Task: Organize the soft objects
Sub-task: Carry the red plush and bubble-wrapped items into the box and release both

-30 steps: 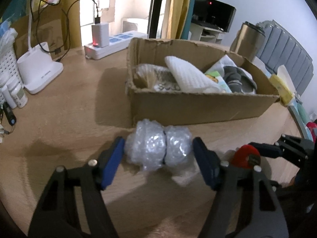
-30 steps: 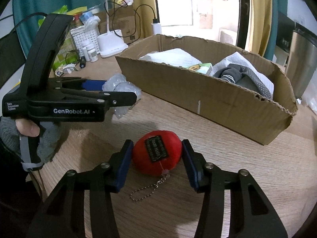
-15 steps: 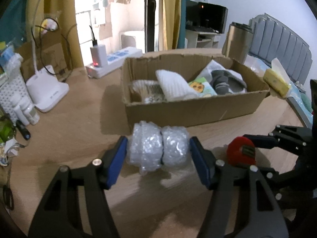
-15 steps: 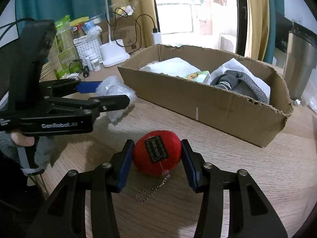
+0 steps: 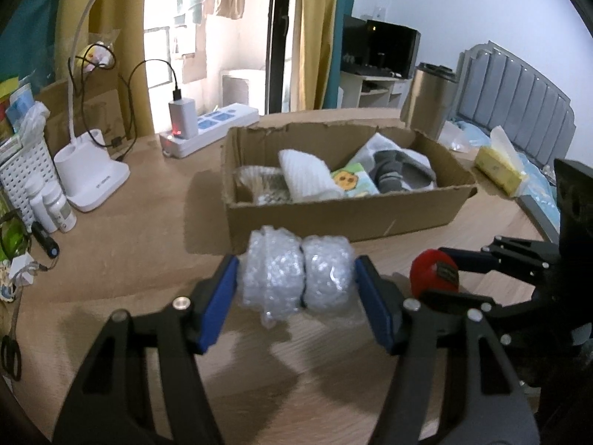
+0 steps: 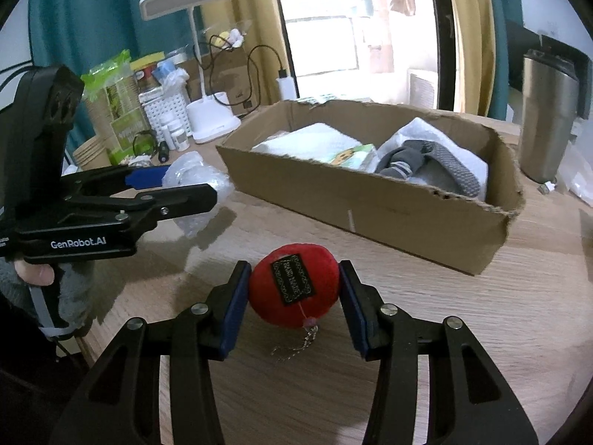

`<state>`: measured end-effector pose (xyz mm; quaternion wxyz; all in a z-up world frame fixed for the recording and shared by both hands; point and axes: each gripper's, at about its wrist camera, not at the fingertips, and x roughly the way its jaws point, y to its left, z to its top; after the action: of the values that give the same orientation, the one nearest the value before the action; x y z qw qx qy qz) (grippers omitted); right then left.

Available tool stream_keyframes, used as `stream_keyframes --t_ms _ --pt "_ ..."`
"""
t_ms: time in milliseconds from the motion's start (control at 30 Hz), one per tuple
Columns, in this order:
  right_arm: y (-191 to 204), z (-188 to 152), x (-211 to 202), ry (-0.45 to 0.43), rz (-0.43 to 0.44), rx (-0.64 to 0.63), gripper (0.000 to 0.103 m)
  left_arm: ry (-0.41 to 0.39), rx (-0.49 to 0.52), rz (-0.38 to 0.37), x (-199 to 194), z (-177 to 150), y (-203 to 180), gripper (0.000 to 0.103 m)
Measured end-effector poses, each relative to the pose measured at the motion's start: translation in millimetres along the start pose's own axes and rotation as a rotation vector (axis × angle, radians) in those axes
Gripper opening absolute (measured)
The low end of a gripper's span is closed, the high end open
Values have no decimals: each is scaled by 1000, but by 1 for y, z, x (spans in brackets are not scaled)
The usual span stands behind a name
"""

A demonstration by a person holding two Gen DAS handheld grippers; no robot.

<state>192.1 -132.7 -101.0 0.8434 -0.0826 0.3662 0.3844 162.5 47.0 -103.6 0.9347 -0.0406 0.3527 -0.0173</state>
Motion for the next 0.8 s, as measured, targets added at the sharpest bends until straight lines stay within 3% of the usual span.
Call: stream_keyframes --t_ms 800 --pt "-38 20 -62 -168 -111 28 50 -75 25 -49 -12 23 -19 65"
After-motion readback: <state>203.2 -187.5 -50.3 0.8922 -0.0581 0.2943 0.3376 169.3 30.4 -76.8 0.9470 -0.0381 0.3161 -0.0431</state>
